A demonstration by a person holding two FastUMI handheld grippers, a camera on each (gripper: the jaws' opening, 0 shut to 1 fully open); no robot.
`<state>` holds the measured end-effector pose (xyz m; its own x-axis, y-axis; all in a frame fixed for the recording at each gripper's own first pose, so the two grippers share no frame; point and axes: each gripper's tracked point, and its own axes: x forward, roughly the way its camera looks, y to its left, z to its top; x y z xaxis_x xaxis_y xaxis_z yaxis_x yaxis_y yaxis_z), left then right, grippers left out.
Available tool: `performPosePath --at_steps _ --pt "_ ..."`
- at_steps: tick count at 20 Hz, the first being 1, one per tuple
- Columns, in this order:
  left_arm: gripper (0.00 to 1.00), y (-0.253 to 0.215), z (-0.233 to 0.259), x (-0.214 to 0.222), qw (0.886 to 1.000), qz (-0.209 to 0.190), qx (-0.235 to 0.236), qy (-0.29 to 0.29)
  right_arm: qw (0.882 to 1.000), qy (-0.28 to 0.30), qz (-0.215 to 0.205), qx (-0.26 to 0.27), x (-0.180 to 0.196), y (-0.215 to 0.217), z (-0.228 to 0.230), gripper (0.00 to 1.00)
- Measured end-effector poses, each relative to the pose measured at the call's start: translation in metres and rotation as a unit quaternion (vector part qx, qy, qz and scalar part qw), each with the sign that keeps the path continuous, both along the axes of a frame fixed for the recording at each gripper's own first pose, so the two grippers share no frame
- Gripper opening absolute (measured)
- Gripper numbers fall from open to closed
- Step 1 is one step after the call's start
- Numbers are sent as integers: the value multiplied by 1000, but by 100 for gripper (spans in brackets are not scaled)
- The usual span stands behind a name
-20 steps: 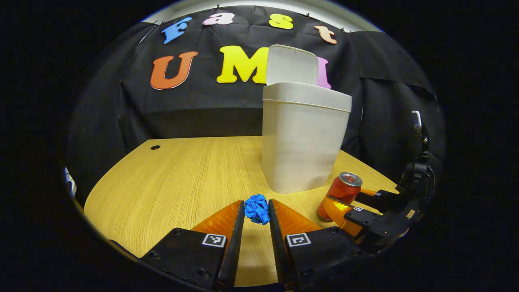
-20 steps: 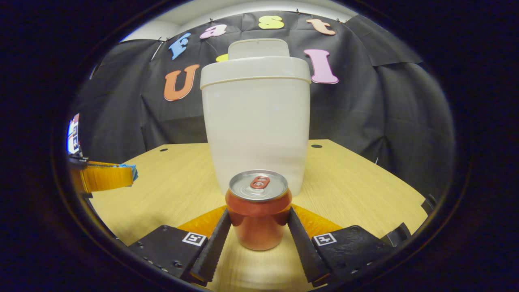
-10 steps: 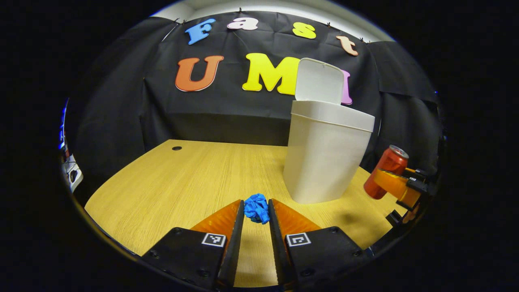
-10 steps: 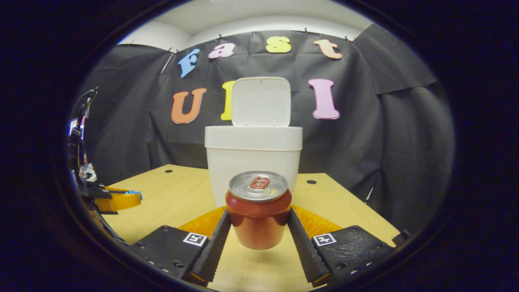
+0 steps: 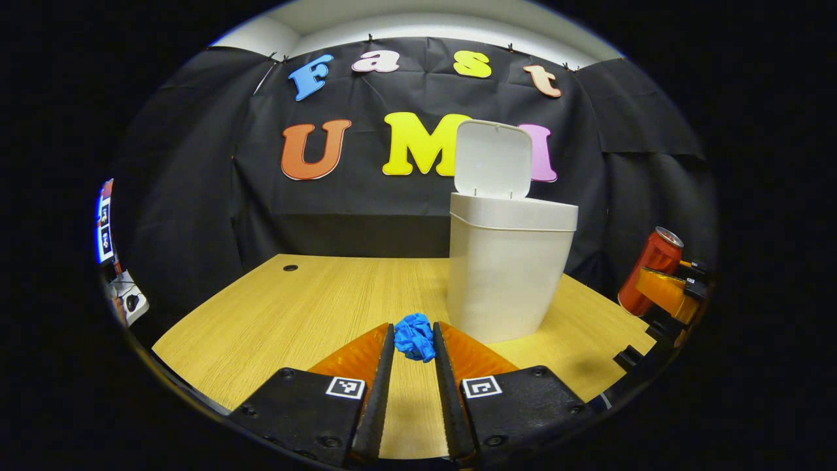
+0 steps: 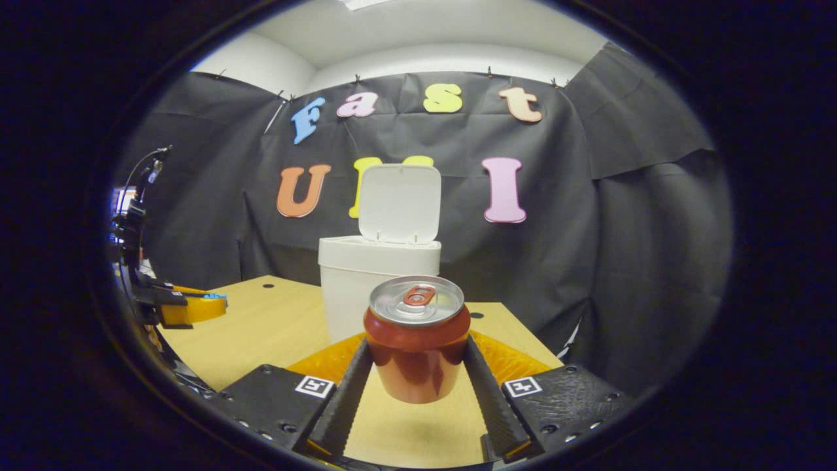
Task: Press the lid of the desktop garbage bin to open it, pick up the crumpled paper on the desktop and throw it into the bin, then pick up the pop can on the desktop and drop it into the bin, and finally close the garbage bin lid.
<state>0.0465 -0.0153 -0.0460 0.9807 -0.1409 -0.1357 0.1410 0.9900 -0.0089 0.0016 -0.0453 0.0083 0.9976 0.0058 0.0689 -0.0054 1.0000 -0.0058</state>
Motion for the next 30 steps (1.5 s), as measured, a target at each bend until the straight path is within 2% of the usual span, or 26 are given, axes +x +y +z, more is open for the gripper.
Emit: performPosePath --at_steps 5,10,14,18,21,23,27,30 --pt "40 -37 34 -5 999 -5 5 -33 998 -20 46 27 -28 -14 18 80" --pt "40 -64 71 3 999 2 4 -51 998 -8 26 58 -23 -46 15 79" --pt "40 -80 106 35 998 -1 -14 -62 998 6 31 48 -19 -42 7 79" --pt "40 -86 140 78 996 14 -20 -81 999 6 41 34 -18 -36 7 80" --pt "40 -107 162 120 995 -6 13 -103 999 3 42 33 -17 -35 4 79" --pt "39 -117 165 143 995 -10 17 -102 998 1 44 42 -15 -33 5 79" --pt "39 -115 173 179 994 14 -1 -106 998 -5 37 41 -16 -37 6 80" --pt "40 -110 161 195 995 25 22 -97 998 -15 32 53 -15 -40 11 80"
